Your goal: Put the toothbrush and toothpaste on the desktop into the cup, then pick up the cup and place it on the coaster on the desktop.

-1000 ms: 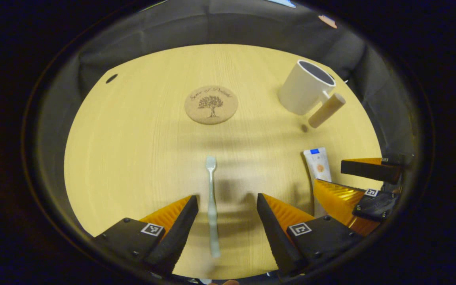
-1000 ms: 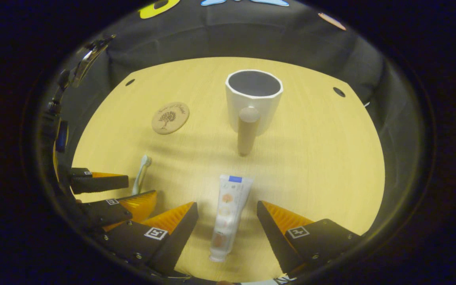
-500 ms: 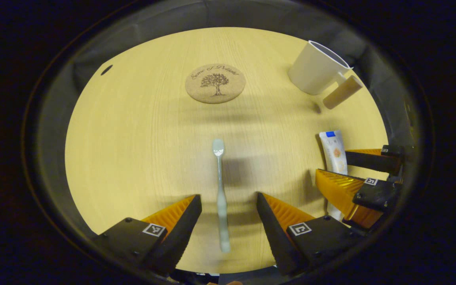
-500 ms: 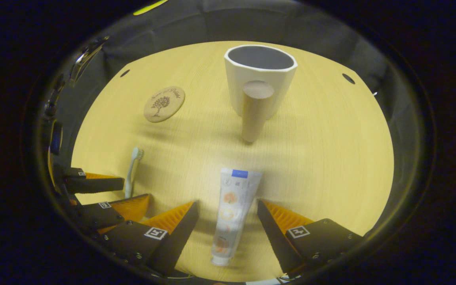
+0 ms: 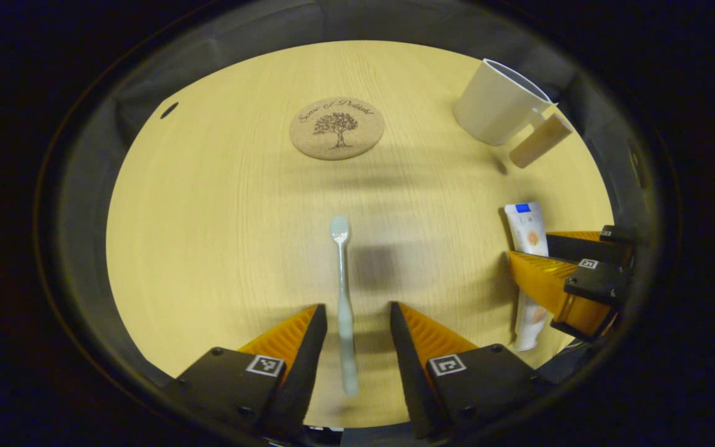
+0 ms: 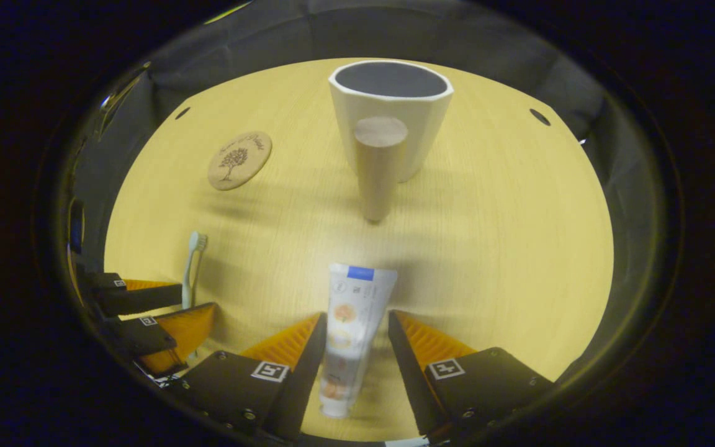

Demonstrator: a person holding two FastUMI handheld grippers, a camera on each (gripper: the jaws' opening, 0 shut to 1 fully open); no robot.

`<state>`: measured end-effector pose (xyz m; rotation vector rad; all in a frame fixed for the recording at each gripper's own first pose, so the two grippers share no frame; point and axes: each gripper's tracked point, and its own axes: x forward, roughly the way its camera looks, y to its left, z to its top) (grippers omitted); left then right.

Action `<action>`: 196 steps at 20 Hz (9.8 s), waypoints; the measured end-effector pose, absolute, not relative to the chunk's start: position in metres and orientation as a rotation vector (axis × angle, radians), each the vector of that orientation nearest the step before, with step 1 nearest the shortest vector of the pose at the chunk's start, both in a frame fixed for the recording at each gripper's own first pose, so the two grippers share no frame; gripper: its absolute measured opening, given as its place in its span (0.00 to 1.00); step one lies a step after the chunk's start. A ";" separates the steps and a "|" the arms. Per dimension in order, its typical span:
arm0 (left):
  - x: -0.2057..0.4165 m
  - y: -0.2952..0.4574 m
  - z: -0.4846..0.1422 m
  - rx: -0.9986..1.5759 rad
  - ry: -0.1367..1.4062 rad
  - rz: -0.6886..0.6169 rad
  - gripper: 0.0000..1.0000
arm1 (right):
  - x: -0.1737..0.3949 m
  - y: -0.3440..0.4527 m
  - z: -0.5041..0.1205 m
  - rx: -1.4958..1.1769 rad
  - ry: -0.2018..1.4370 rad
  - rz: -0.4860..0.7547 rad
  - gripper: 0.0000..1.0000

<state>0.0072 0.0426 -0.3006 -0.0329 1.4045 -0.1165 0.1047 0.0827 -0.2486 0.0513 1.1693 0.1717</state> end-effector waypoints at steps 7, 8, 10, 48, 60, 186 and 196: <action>0.008 0.050 -0.301 -0.046 1.359 -0.107 0.27 | 0.096 0.078 -0.251 -0.043 1.159 0.184 0.42; 0.006 0.050 -0.301 -0.056 1.351 -0.100 0.21 | 0.096 0.078 -0.251 -0.041 1.157 0.186 0.42; 0.005 0.050 -0.298 -0.045 1.334 -0.120 0.15 | 0.096 0.077 -0.249 -0.005 1.151 0.174 0.33; 0.080 0.037 -0.179 -0.190 0.741 -0.224 0.09 | 0.142 0.090 -0.058 0.314 0.406 0.262 0.25; 0.141 0.030 -0.122 -0.229 0.478 -0.264 0.11 | 0.209 0.050 0.000 0.376 0.195 0.097 0.25; 0.133 0.010 -0.140 -0.240 0.510 -0.296 0.97 | 0.193 0.066 -0.115 0.197 0.751 0.037 0.95; 0.126 0.036 -0.159 -0.267 0.580 -0.300 0.97 | 0.218 0.076 -0.143 0.095 0.962 0.007 0.94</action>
